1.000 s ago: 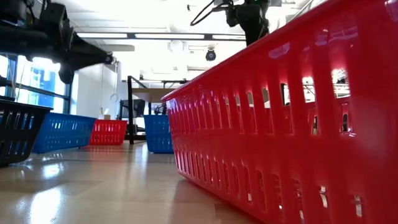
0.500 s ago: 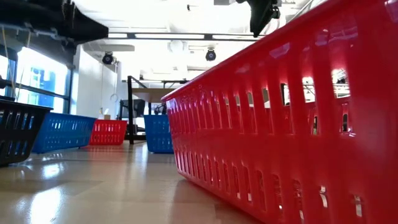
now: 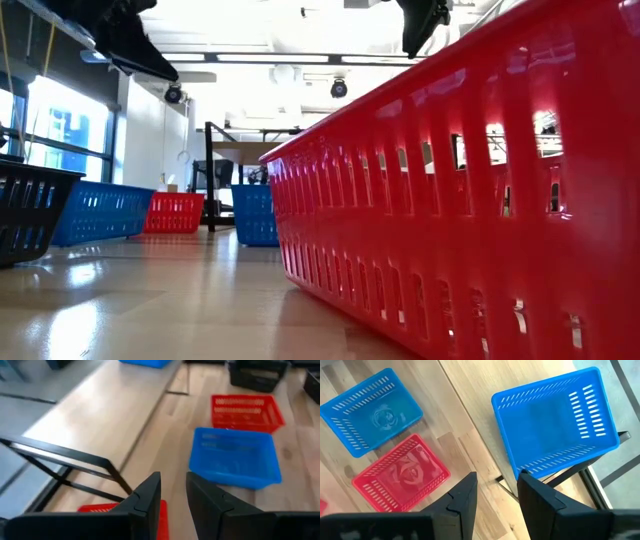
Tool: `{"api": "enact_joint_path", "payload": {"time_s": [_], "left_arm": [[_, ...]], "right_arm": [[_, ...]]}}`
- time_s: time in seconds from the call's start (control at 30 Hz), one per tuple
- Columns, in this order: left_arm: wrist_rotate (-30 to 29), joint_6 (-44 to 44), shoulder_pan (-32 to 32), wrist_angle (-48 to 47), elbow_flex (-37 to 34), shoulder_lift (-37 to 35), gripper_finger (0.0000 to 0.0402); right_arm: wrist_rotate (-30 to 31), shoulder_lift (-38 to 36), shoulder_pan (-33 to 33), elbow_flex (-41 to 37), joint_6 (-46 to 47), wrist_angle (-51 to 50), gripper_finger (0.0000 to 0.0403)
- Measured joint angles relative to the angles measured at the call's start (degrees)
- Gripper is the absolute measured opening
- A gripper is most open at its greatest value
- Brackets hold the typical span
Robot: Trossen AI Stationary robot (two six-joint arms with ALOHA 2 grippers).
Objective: Stack baskets on shelf by color
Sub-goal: Put the left black bin on the shelf
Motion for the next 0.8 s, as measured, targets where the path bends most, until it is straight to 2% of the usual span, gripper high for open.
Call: {"api": "enact_joint_path", "payload": {"time_s": [0.17, 0.43, 0.63, 0.8], "left_arm": [[1.25, -4.99, -0.02, -1.12, 1.84, 4.05, 0.0091], [1.23, -9.54, 0.00, -4.88, 2.17, 8.47, 0.0134], [1.04, -9.63, 0.00, -7.31, 2.21, 10.98, 0.0135], [7.07, -11.95, -0.09, -7.44, 2.21, 12.94, 0.0130]], "right_arm": [[-0.07, 0.00, -0.03, 0.00, -1.20, -0.02, 0.0126], [-0.70, 0.00, -0.13, 0.00, -4.58, -0.02, 0.0126], [-0.74, 0.00, -0.13, 0.00, -5.29, -0.03, 0.0126], [-0.42, 0.00, -0.15, 0.00, -6.36, -0.04, 0.0126]]}}
